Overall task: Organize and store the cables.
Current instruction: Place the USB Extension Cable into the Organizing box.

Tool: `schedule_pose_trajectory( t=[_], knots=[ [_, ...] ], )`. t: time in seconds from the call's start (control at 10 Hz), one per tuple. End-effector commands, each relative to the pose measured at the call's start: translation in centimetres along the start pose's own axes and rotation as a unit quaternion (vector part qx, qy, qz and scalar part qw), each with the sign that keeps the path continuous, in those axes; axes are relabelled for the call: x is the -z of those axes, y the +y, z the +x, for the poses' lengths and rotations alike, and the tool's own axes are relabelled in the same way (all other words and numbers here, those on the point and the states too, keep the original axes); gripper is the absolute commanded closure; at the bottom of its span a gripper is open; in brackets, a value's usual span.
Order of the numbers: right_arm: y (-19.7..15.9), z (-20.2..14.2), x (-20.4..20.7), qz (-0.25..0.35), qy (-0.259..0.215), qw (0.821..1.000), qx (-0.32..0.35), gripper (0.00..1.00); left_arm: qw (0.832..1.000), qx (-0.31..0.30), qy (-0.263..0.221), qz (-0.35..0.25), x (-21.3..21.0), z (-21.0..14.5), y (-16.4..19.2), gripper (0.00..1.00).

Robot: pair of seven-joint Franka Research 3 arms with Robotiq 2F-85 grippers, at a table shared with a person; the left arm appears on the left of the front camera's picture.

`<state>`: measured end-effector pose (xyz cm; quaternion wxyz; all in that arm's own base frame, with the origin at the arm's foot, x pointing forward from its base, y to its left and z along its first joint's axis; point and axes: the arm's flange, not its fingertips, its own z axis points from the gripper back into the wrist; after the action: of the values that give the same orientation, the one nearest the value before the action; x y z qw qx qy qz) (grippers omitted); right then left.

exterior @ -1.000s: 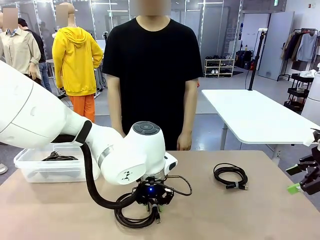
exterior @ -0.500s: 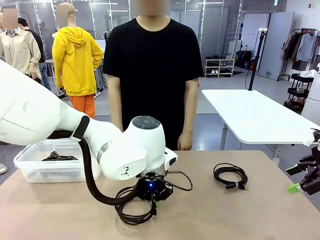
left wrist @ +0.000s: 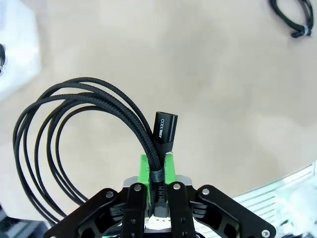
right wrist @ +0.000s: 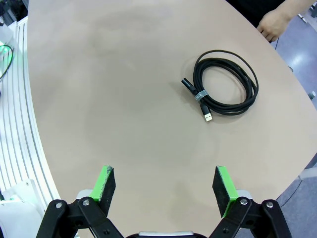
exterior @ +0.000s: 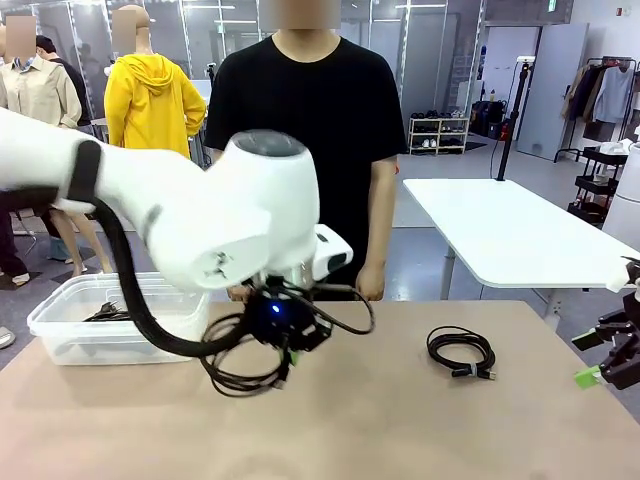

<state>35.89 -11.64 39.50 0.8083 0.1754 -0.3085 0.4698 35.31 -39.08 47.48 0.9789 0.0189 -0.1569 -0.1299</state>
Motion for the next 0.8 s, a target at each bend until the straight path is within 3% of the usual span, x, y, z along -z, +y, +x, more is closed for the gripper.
schedule_pose_trajectory(
  t=[0.0,0.3,0.7],
  knots=[
    [-0.2,0.2,0.0,0.001,-0.008,1.000,0.003,0.00,1.000,0.027,-0.008,0.008,-1.1,-0.9,3.6,1.00],
    [-0.2,0.2,0.0,0.001,-0.008,1.000,0.003,0.00,0.999,0.024,-0.028,0.034,-1.6,-0.5,11.7,1.00],
    [-0.2,0.2,0.0,0.001,-0.008,1.000,0.003,0.00,0.994,0.103,-0.029,0.014,-0.9,-0.2,24.9,1.00]
  ],
)
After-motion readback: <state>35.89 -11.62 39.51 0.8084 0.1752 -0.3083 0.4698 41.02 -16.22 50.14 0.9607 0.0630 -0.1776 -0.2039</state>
